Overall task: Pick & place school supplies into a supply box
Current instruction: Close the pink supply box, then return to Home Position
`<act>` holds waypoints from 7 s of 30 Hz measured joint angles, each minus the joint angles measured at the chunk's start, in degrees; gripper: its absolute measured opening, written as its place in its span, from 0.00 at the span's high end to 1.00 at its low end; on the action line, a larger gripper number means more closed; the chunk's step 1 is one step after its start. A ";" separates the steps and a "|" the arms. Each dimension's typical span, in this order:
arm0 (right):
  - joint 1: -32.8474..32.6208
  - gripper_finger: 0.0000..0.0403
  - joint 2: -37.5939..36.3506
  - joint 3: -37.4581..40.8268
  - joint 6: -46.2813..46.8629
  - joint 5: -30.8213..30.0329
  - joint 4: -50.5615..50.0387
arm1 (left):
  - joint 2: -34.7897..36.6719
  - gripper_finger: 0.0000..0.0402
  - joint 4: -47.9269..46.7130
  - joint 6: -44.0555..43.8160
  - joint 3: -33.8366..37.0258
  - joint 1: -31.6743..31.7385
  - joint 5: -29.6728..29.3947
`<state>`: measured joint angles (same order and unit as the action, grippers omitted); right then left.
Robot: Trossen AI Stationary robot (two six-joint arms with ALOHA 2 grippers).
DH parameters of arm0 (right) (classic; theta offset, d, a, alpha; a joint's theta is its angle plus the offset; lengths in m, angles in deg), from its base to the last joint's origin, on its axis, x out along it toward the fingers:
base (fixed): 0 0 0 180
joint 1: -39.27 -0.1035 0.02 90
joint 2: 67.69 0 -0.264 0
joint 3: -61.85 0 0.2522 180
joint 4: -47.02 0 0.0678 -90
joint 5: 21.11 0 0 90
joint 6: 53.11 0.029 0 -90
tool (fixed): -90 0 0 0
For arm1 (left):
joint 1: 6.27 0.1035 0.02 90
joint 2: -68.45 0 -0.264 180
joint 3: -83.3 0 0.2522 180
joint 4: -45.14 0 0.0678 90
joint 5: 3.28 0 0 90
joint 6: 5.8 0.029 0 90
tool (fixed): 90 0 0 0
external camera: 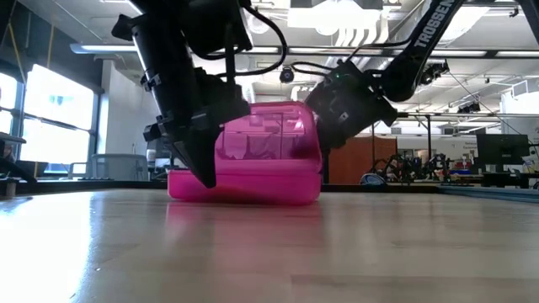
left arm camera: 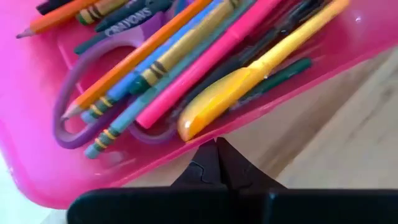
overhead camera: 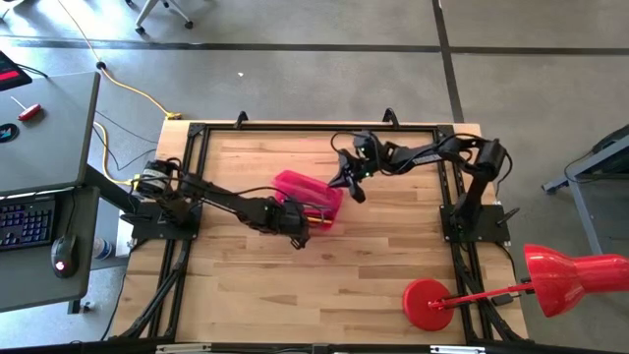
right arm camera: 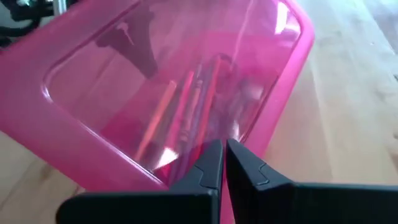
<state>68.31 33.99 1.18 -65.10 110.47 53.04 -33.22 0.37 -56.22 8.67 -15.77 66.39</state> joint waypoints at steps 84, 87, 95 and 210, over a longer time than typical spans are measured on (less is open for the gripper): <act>-33.56 1.00 -17.98 0.17 10.38 -66.19 -34.43 | -3.39 0.97 -6.91 -12.85 -12.38 -3.47 -0.84; -33.56 1.00 -22.79 0.17 13.91 -68.16 -37.24 | -3.45 0.98 -3.05 -8.93 -12.34 -4.24 -2.09; -36.45 1.00 -27.98 0.04 19.60 -65.66 -37.47 | -0.55 0.96 -10.73 -8.35 -12.36 -4.39 -7.09; -54.11 1.00 -100.91 39.17 1.45 -57.71 -24.68 | 97.22 0.90 26.99 32.69 57.85 -3.99 2.95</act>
<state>14.21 -66.92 40.34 -63.65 52.77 28.35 64.00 27.35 -23.53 66.51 -19.77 69.34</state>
